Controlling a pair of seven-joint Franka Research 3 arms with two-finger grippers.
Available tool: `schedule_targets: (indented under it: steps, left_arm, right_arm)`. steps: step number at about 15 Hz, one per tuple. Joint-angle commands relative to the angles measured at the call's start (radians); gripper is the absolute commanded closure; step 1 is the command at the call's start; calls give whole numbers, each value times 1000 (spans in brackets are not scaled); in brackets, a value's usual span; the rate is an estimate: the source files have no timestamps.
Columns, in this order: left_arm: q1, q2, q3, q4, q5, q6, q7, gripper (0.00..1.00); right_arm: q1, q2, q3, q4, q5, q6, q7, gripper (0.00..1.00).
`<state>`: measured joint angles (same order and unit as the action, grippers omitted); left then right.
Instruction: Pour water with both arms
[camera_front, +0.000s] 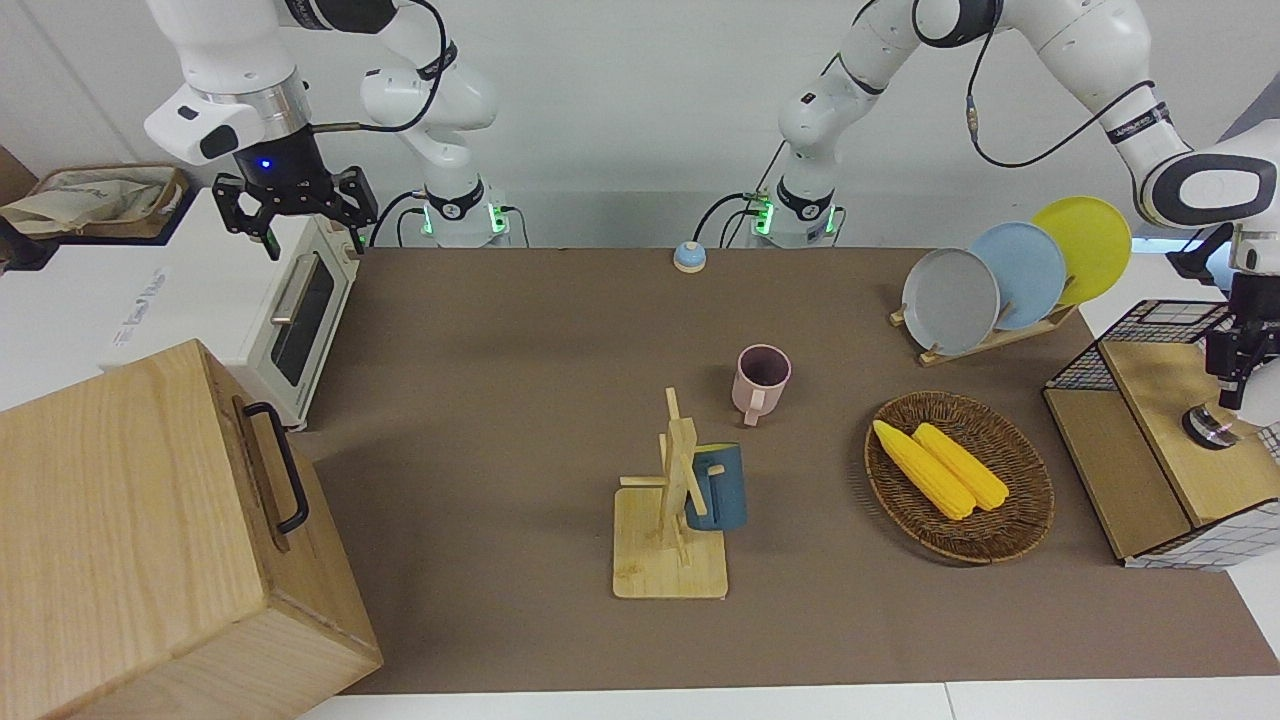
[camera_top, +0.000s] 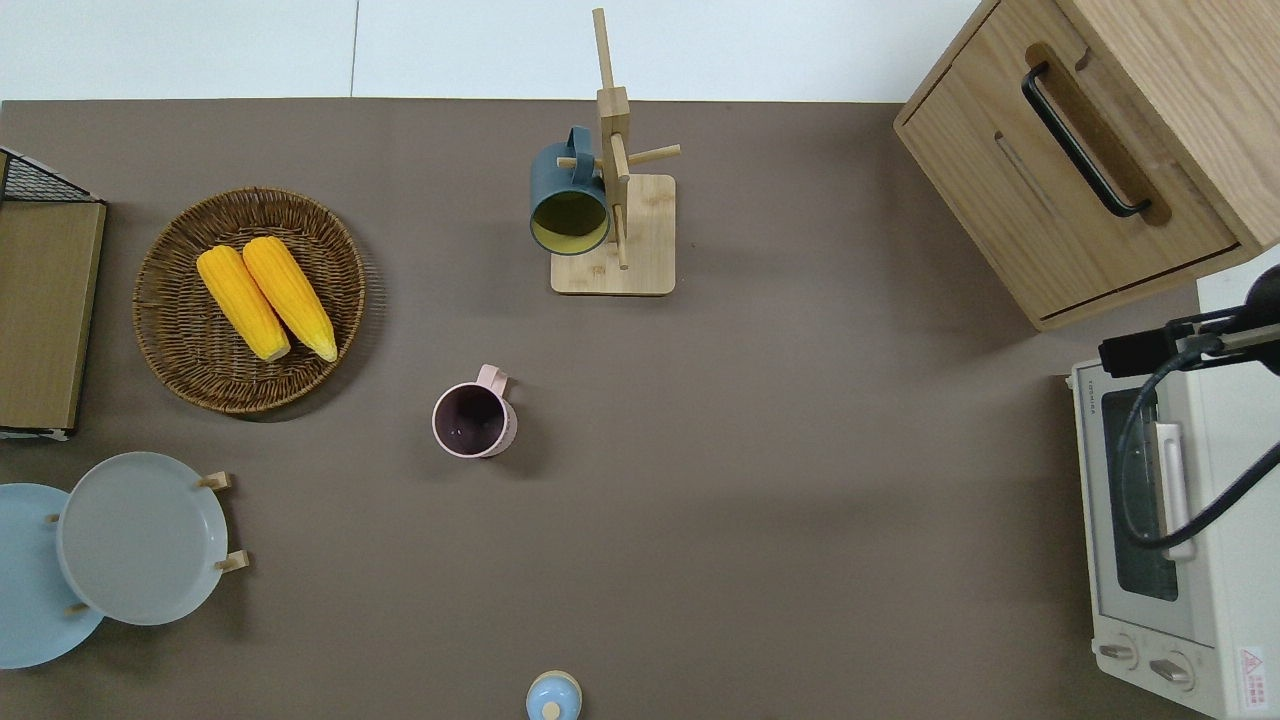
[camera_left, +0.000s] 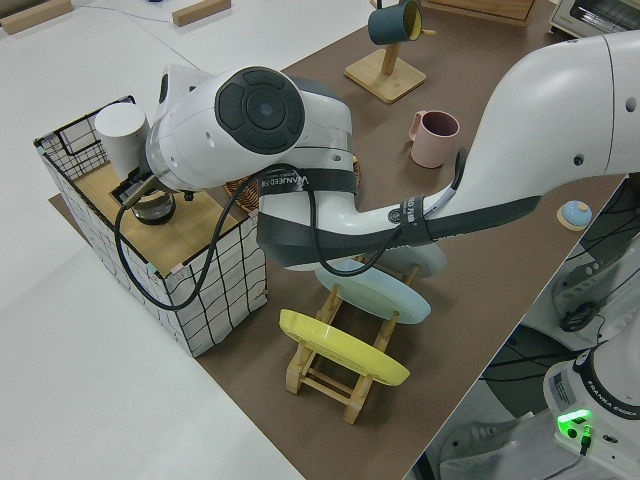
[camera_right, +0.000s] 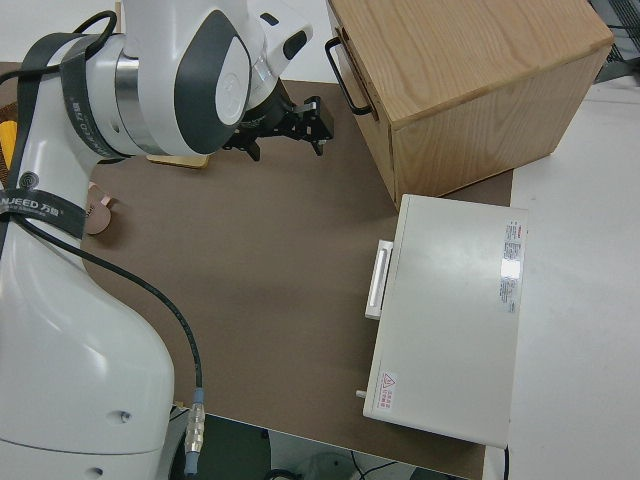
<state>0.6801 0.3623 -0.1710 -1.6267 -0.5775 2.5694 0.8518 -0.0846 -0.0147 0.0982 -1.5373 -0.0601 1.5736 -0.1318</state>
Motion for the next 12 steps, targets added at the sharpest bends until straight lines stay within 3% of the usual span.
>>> schedule_targets:
  steps: [1, 2, 3, 4, 8, 12]
  left_arm:
    - [-4, 26, -10, 16, -22, 18, 33, 1000]
    - [-2, 26, -10, 18, -18, 17, 39, 901]
    - [-4, 26, -10, 19, -16, 17, 39, 627]
    - [-4, 26, -10, 21, -16, 17, 39, 6]
    - [-7, 26, -12, 27, -9, 15, 30, 7]
    - [-8, 14, -4, 36, 68, -6, 3, 7]
  right_arm:
    - [-4, -2, 5, 8, 13, -14, 9, 7]
    - [-4, -4, 5, 8, 13, -14, 9, 7]
    - [-4, -2, 3, 8, 13, -14, 8, 7]
    - [-4, -4, 5, 8, 13, -14, 9, 7]
    - [-4, -2, 5, 8, 13, -14, 9, 7]
    - [-4, -2, 5, 8, 13, -14, 9, 7]
